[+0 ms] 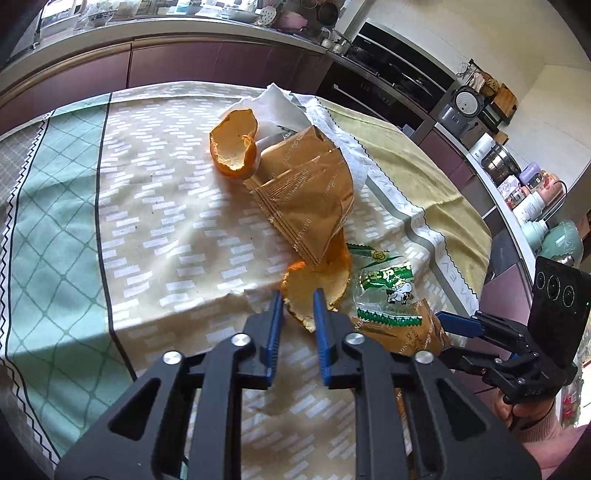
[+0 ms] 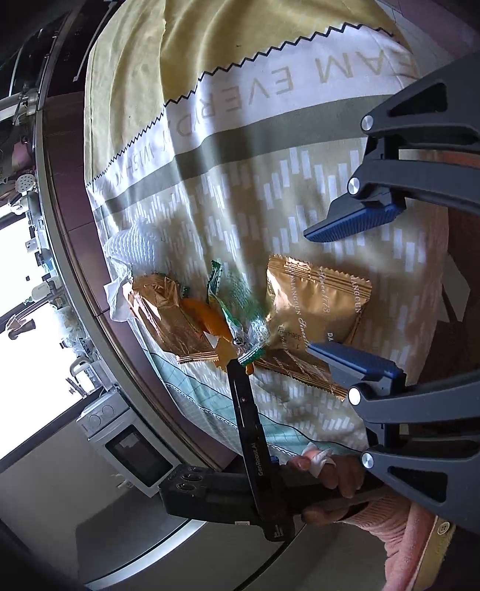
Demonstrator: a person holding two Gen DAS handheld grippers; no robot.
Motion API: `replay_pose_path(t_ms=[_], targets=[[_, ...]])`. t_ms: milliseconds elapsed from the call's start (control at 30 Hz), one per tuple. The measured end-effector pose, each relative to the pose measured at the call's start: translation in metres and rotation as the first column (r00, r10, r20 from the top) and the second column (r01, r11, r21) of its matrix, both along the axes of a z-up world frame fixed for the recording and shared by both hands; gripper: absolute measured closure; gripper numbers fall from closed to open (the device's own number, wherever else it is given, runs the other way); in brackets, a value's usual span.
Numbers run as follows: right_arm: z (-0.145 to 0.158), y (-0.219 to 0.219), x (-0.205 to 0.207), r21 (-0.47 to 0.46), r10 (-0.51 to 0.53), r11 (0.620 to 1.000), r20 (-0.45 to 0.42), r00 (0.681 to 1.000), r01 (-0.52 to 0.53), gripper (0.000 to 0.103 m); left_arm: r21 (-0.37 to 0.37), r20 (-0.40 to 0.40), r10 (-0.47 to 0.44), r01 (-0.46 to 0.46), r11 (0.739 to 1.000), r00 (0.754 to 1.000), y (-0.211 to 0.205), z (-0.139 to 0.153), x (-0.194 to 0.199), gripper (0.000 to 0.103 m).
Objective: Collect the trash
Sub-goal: 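Grasp the orange peel with the left tool while the right tool grasps the gold wrapper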
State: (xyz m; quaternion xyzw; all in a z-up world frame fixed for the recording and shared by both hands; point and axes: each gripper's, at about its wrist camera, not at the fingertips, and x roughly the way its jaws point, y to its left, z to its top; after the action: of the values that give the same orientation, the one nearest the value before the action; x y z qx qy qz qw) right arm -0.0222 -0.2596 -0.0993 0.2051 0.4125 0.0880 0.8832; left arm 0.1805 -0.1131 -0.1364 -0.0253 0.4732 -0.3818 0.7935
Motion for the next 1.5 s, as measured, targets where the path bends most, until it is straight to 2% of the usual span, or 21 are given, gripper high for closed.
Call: replay_pose_path(t_ms=[67,133,200,333,367,733,1133,1333,1500], targets=[[-0.002,0.001,0.0,0.025,0.011,1.0,-0.003,1.0,-0.011,0.064,-0.001,-0.009,0.004,-0.004,1.0,1.0,-0.001,-0.002,0.0,0.097],[-0.003,0.001,-0.001,0.032,0.011,0.999,-0.001,1.0,-0.011,0.07,-0.003,0.001,0.005,-0.005,1.0,1.0,0.001,-0.001,-0.004,0.098],[-0.004,0.001,-0.002,0.051,0.019,0.999,-0.002,1.0,-0.019,0.085,-0.014,0.012,0.002,-0.002,1.0,1.0,0.005,0.003,-0.008,0.099],[0.0,0.006,-0.005,0.055,0.041,0.998,0.012,0.999,-0.042,0.093,-0.033,0.033,0.005,-0.004,0.999,0.999,0.021,0.015,-0.017,0.099],[0.001,0.007,-0.006,0.058,0.05,0.997,0.014,0.999,-0.05,0.1,-0.036,0.039,0.007,-0.006,0.999,0.999,0.026,0.017,-0.02,0.099],[0.019,0.029,-0.003,0.115,0.138,0.983,0.078,0.987,-0.146,0.102,-0.063,0.028,0.075,-0.073,0.995,0.997,0.107,0.033,-0.038,0.099],[0.042,0.059,0.023,0.102,0.205,0.97,0.149,0.967,-0.221,0.102,-0.092,0.091,0.166,-0.158,0.983,0.982,0.178,0.062,-0.055,0.099],[0.055,0.08,0.038,0.081,0.267,0.955,0.18,0.947,-0.285,0.102,-0.104,0.113,0.221,-0.209,0.972,0.969,0.211,0.071,-0.068,0.099],[0.065,0.099,0.05,0.07,0.318,0.939,0.2,0.927,-0.338,0.102,-0.129,0.13,0.298,-0.282,0.951,0.946,0.247,0.08,-0.08,0.099]])
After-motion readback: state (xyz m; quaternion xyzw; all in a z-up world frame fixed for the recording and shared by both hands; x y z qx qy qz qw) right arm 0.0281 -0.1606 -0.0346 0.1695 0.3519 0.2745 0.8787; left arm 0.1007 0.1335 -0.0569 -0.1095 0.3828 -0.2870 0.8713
